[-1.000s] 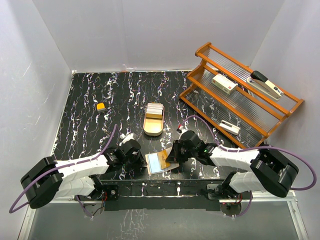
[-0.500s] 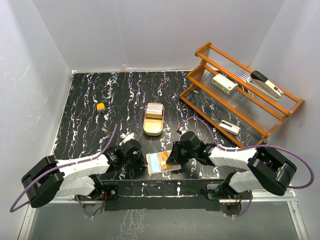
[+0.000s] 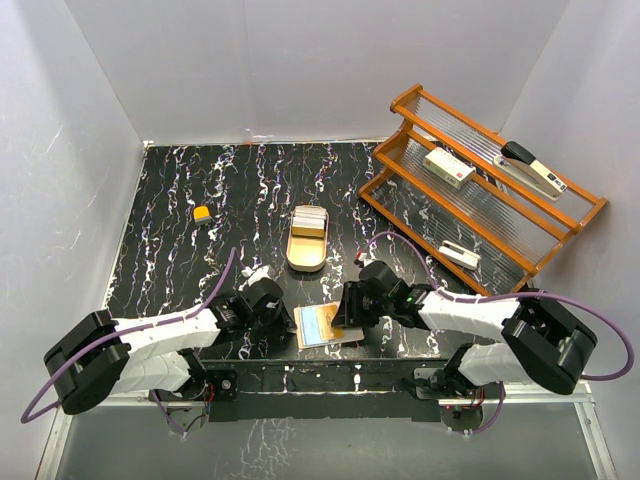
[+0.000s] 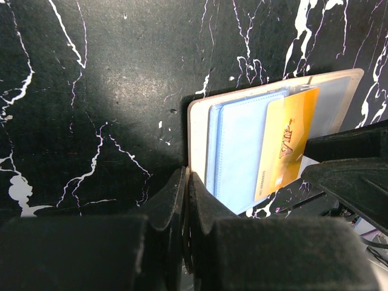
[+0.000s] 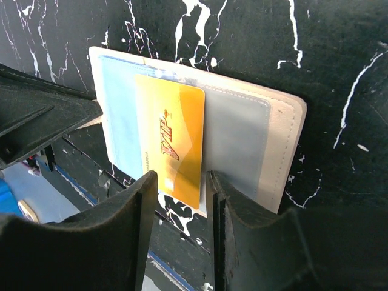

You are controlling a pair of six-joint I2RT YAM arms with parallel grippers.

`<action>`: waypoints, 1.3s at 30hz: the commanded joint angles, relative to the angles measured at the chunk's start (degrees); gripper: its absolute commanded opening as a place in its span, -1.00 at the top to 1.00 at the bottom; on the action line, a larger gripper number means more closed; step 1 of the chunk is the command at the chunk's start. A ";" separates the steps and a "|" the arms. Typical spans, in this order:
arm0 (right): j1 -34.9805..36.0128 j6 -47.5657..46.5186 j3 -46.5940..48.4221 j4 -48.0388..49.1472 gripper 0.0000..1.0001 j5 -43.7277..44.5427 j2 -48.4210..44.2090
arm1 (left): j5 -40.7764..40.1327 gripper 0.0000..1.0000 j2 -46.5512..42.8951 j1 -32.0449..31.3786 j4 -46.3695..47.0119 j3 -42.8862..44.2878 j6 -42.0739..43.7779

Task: Put the credit cards into the card holder
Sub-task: Insert the credit card into the card holder.

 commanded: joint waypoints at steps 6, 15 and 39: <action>-0.02 -1.90 1.54 -0.76 0.24 0.48 0.83 | -0.03 1.00 0.50 -0.09 -2.53 -0.69 0.11; 0.22 -2.59 1.82 4.42 0.50 -1.93 2.98 | 1.37 1.00 1.24 -0.10 -0.14 -1.11 0.35; 0.68 -5.02 2.39 12.69 0.84 -5.81 6.50 | 2.76 1.00 3.03 -0.10 0.93 1.13 1.98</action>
